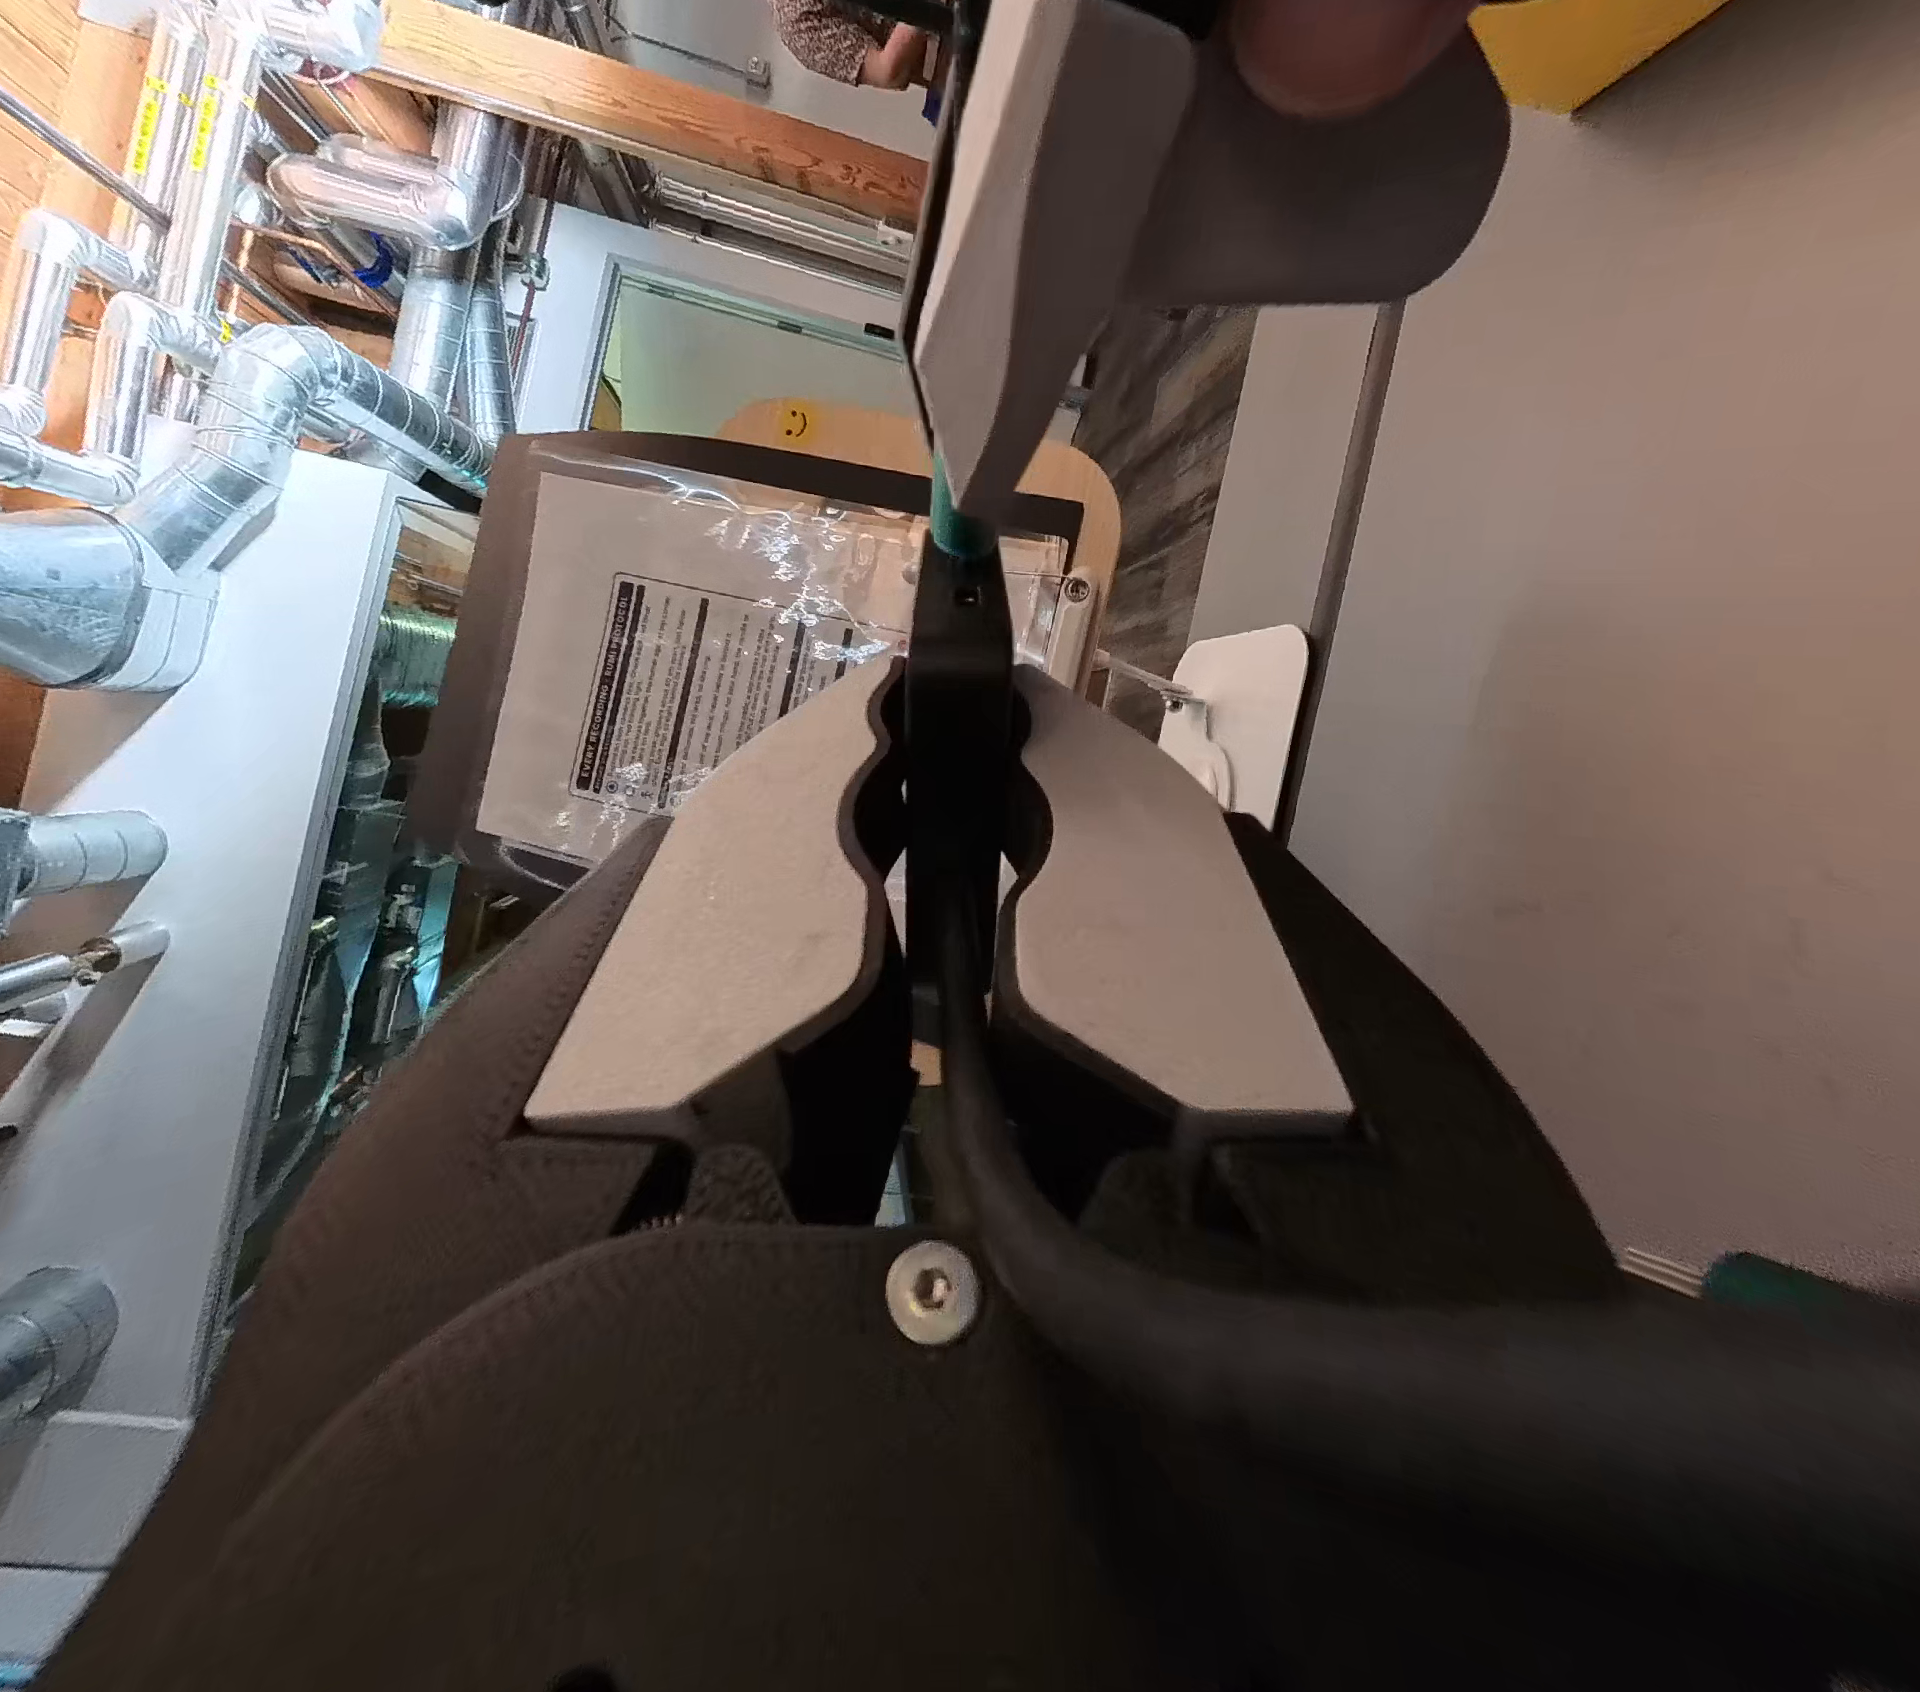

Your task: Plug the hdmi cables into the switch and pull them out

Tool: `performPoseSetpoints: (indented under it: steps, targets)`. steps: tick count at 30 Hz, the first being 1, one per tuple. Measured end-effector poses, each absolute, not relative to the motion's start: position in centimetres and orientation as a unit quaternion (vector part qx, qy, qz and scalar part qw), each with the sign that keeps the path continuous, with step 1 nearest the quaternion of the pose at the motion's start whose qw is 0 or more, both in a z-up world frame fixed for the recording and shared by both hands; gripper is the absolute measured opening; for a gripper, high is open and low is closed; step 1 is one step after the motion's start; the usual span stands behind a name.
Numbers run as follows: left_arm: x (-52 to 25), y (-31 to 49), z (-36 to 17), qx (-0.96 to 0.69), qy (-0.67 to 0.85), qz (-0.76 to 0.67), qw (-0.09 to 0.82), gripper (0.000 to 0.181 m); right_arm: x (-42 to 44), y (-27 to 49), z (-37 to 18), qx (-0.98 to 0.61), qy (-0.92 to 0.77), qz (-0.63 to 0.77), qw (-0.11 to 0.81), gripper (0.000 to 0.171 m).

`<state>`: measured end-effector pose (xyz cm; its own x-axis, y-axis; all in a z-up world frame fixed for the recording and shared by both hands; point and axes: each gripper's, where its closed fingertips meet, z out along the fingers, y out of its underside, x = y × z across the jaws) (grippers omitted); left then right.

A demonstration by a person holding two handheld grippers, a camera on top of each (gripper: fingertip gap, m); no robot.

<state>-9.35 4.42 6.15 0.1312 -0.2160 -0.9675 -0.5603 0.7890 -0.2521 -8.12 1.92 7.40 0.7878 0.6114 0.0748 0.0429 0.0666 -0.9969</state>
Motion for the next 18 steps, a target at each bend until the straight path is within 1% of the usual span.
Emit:
performPoseSetpoints:
  steps: [3, 6, 8, 10, 12, 13, 14, 16, 18]
  targets:
    - [-9.2, 4.1, 6.1, -0.296, 0.651, 0.116, 0.689, 0.014, -7.9, 1.6, 7.4, -0.649, -0.262, 0.256, 0.666, 0.023]
    - [-9.0, 4.1, 6.0, -0.298, 0.651, 0.117, 0.689, 0.014, -7.7, 1.6, 7.3, -0.654, -0.272, 0.258, 0.657, 0.023]
    - [-9.0, 4.3, 5.9, -0.301, 0.649, 0.125, 0.687, 0.014, -7.6, 1.8, 7.2, -0.662, -0.267, 0.242, 0.658, 0.023]
    - [-9.1, 4.8, 5.7, -0.309, 0.647, 0.136, 0.684, 0.014, -7.6, 2.2, 7.0, -0.669, -0.265, 0.190, 0.667, 0.023]
    - [-10.7, 7.3, 6.0, -0.339, 0.624, 0.201, 0.674, 0.013, -6.7, 2.1, 7.6, -0.667, -0.260, 0.137, 0.685, 0.023]
    - [-11.9, 8.8, 6.3, -0.358, 0.611, 0.217, 0.672, 0.013, -6.1, 1.8, 8.4, -0.660, -0.254, 0.137, 0.694, 0.023]
    - [-12.8, 9.5, 6.7, -0.366, 0.605, 0.199, 0.678, 0.013, -5.8, 1.4, 9.1, -0.653, -0.250, 0.159, 0.697, 0.023]
    - [-13.9, 9.4, 7.5, -0.353, 0.611, 0.171, 0.688, 0.014, -5.4, 1.0, 9.1, -0.668, -0.265, 0.190, 0.669, 0.023]
    - [-15.1, 10.0, 8.5, -0.367, 0.592, 0.190, 0.692, 0.013, -4.3, 1.3, 8.2, -0.692, -0.272, 0.179, 0.644, 0.023]
